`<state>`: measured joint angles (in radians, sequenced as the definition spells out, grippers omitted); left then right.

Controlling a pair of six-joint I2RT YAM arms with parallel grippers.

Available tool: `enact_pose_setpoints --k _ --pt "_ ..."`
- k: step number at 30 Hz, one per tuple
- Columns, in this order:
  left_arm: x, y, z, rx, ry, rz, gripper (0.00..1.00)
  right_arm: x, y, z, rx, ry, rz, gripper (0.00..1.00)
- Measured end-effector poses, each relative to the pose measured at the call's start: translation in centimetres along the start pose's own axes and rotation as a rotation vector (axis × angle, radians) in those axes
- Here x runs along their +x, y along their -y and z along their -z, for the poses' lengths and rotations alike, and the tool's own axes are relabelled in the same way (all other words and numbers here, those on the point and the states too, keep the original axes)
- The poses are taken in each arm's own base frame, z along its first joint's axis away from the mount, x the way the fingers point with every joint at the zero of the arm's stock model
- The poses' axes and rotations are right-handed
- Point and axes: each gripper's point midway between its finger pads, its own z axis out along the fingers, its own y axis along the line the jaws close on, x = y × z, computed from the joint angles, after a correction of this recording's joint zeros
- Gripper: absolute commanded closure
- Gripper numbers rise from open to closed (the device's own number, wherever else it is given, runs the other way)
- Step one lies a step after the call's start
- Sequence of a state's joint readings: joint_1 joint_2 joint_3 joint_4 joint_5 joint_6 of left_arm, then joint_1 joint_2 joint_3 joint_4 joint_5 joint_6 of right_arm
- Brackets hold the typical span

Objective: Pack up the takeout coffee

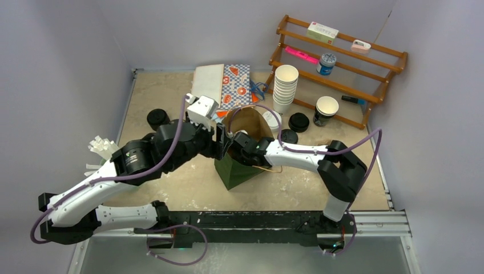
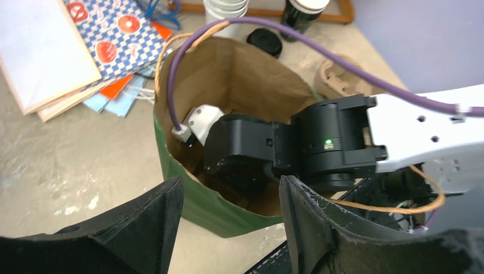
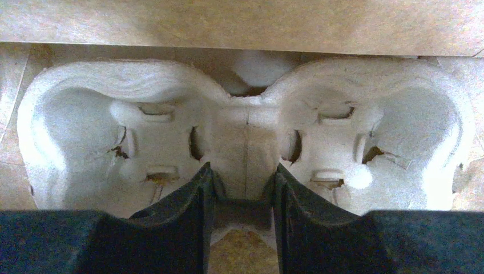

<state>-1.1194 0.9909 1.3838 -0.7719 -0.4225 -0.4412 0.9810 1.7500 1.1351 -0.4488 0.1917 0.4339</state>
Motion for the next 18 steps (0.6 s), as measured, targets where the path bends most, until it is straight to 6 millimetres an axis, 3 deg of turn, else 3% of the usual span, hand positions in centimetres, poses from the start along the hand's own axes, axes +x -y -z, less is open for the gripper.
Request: enact_pose_setpoints --k 4,6,9,12,18 --pt "1.2 -1.3 -1.2 -0.075 -0.058 -0.012 0.35 -0.1 0.0 0.1 -0.001 0.003 0.000 0.55" --pt "1.8 -2.7 -2.1 -0.111 -0.096 -0.002 0.36 -0.1 0.0 0.2 -0.001 0.007 0.000 0.43" --pt "1.5 -6.4 -3.6 -0.188 -0.124 0.051 0.37 -0.2 0.4 0.3 0.018 0.011 -0.002 0.21" --pt "1.6 -8.1 -4.3 -0.200 -0.142 0.079 0.38 -0.1 0.8 0.5 0.036 0.010 0.000 0.04" --pt "2.2 -7.6 -6.7 -0.117 -0.193 0.089 0.39 -0.4 1.3 1.9 0.046 0.033 -0.003 0.02"
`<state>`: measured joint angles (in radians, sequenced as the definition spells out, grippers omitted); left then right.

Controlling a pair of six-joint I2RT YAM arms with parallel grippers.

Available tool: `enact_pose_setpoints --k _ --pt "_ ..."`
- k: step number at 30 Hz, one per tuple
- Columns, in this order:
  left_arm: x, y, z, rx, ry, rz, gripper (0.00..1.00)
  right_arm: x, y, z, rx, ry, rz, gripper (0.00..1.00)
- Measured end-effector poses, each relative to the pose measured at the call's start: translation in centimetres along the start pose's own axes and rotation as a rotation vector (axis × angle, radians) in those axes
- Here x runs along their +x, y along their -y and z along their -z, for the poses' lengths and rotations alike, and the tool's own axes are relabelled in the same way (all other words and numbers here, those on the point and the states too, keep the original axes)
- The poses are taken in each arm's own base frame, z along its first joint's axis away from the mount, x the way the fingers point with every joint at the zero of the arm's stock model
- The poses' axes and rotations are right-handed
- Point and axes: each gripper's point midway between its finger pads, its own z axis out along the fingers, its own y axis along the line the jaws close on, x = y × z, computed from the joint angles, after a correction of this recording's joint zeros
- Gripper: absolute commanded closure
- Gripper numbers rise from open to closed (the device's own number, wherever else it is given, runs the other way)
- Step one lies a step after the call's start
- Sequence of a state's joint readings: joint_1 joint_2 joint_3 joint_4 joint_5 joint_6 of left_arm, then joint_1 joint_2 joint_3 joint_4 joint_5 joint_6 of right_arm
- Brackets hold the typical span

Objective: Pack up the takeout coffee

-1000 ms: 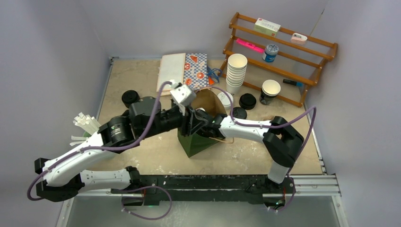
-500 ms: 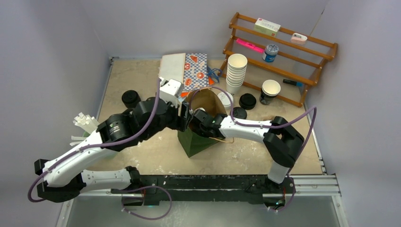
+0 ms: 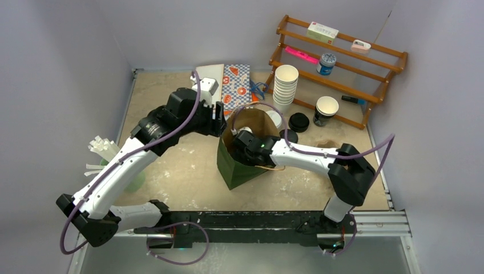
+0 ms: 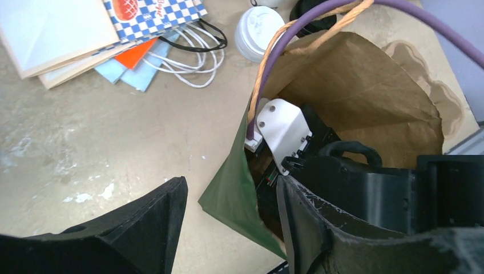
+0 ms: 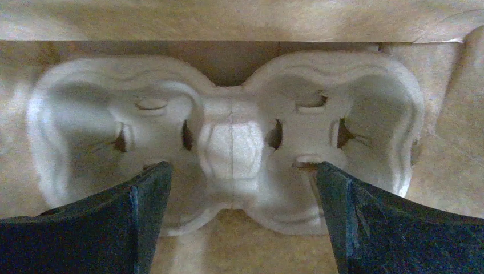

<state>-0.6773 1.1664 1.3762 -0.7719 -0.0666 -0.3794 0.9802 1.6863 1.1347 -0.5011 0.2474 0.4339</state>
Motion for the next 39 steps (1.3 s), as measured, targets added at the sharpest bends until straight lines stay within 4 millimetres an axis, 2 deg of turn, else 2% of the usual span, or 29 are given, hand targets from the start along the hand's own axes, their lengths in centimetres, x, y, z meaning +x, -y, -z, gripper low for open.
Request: enact_pose_setpoints --k 9,15,22,30,33,36,37,39 --pt "0.6 1.2 -1.9 0.086 -0.039 -0.017 0.45 -2.4 0.0 3.3 -0.017 0.070 -0.012 0.02" --pt "1.6 1.0 -3.1 0.087 -0.075 -0.029 0.47 -3.1 0.6 4.7 0.004 0.090 -0.010 0.02" --pt "2.2 0.8 -3.6 0.087 -0.093 -0.047 0.53 -7.3 0.8 9.7 -0.012 0.239 -0.023 0.02" --pt "2.1 0.7 -3.6 0.083 -0.089 -0.061 0.53 -9.9 2.0 15.1 -0.017 0.382 -0.064 0.05" --pt "2.1 0.6 -3.7 0.083 -0.090 -0.073 0.55 -10.5 2.8 17.3 -0.012 0.435 -0.085 0.12" --pt "2.4 0.6 -4.0 0.086 -0.103 -0.082 0.59 -11.2 3.7 19.8 -0.001 0.497 -0.125 0.39" --pt "2.5 0.6 -4.2 0.088 -0.110 -0.086 0.60 -11.6 4.1 20.8 0.005 0.520 -0.147 0.44" --pt "2.9 0.6 -4.6 0.091 -0.127 -0.093 0.60 -11.9 5.0 22.2 0.032 0.553 -0.196 0.45"
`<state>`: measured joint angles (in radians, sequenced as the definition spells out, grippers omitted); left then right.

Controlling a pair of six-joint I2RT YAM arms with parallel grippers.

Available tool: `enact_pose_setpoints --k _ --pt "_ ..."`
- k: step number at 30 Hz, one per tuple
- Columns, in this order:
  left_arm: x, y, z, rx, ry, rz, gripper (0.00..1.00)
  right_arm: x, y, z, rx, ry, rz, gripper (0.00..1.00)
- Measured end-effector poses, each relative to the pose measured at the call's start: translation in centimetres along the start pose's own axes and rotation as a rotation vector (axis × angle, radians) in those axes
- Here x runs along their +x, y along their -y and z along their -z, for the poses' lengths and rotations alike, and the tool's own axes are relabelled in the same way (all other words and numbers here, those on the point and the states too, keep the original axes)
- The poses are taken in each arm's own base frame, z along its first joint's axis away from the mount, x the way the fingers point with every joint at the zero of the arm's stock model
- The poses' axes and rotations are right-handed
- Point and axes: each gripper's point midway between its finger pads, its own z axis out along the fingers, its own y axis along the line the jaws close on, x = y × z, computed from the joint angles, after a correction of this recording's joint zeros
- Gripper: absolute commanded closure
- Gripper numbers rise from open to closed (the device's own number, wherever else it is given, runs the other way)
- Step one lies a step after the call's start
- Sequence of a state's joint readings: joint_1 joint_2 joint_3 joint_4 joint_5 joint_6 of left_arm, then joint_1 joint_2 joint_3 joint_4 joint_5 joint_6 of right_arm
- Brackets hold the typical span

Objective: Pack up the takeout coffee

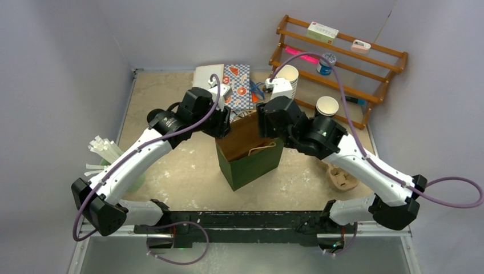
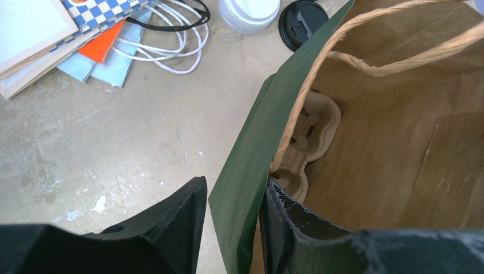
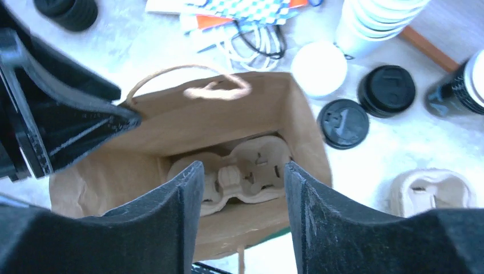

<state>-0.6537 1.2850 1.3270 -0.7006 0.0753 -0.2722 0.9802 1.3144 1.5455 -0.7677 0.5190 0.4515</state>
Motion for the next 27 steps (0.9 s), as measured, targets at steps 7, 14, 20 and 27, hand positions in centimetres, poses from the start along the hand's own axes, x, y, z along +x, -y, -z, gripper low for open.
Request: enact_pose_setpoints --k 7,14,20,27 --pt "0.7 -0.1 0.2 -0.005 -0.027 -0.003 0.60 -1.3 4.1 2.6 0.181 0.020 -0.154 0.46" --pt "0.4 0.4 1.2 0.021 -0.009 -0.005 0.64 3.6 7.5 2.1 0.333 -0.101 -0.256 0.46" --pt "0.5 0.9 1.7 0.051 -0.009 -0.005 0.71 6.0 7.1 1.1 0.323 -0.164 -0.318 0.47" --pt "2.0 2.4 2.3 0.141 -0.071 0.004 0.74 4.9 5.4 0.5 0.249 -0.152 -0.355 0.58"
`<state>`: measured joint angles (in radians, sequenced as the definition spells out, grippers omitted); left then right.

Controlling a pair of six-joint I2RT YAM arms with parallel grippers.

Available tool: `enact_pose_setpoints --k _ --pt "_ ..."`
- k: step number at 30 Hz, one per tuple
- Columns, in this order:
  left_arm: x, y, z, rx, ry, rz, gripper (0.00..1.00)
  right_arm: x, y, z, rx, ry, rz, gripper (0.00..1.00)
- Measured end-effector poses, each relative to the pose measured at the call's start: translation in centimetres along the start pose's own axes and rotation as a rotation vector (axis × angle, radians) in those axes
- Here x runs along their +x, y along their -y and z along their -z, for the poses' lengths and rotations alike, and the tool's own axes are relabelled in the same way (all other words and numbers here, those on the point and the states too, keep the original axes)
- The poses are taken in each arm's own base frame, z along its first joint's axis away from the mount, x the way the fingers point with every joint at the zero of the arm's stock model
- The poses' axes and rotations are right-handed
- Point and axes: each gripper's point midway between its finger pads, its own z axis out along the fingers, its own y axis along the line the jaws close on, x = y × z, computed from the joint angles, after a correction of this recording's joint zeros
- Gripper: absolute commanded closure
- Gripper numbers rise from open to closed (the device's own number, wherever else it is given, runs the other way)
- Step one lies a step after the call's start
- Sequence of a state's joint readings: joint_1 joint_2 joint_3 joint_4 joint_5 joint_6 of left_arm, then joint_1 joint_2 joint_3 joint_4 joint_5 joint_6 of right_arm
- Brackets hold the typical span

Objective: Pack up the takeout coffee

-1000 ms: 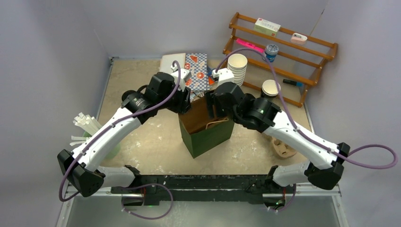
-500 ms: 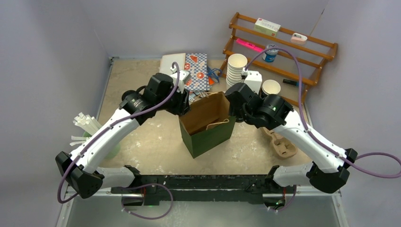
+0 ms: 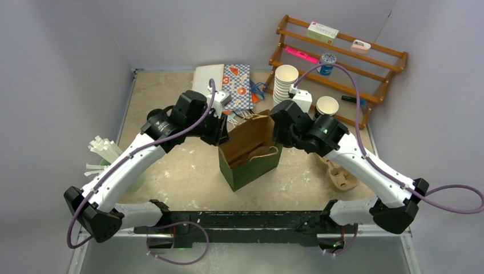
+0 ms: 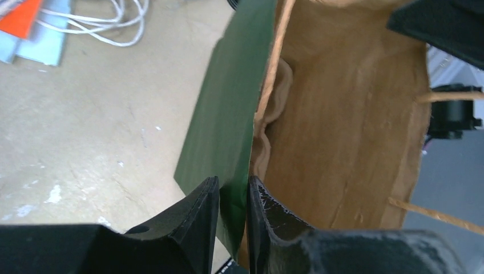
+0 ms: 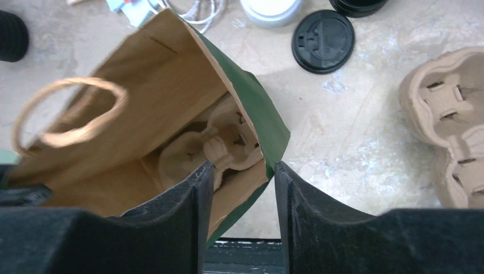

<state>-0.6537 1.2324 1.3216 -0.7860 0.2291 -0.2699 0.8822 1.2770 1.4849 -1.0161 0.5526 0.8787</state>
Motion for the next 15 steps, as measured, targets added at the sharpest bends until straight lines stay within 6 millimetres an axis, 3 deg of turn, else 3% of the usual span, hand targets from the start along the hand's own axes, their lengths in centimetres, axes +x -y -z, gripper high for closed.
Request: enact_pose_setpoints --k 6,15 --pt "1.9 2.3 1.0 0.128 -0.039 0.043 0.72 -1.3 -2.4 -0.3 -0.066 0.007 0.027 0.66" --pt "3.5 5.5 4.1 0.291 -0.057 0.101 0.57 -3.0 -7.0 -2.4 -0.146 -0.004 0.142 0.64"
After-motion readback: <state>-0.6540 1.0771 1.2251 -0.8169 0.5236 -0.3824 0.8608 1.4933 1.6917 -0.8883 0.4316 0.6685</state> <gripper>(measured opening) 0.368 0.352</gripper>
